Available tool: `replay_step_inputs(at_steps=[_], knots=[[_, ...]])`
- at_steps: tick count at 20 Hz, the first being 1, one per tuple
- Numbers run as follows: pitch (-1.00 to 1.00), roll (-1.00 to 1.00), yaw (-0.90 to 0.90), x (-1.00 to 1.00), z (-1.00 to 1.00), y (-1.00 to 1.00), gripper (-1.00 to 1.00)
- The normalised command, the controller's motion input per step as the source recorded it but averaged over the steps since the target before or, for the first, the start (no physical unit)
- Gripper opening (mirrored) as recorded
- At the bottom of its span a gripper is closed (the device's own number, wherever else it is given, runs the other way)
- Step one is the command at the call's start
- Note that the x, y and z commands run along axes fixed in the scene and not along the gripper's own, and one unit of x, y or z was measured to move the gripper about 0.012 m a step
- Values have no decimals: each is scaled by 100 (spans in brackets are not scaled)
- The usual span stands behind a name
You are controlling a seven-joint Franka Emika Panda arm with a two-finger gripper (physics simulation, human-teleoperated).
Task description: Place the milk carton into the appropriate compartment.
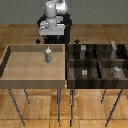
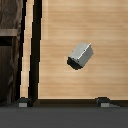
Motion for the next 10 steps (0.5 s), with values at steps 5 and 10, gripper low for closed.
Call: replay_step_inputs(at_steps=[5, 10], knots=[[0, 0, 72, 0, 0, 0, 100], [0, 0, 93, 0, 0, 0, 100]])
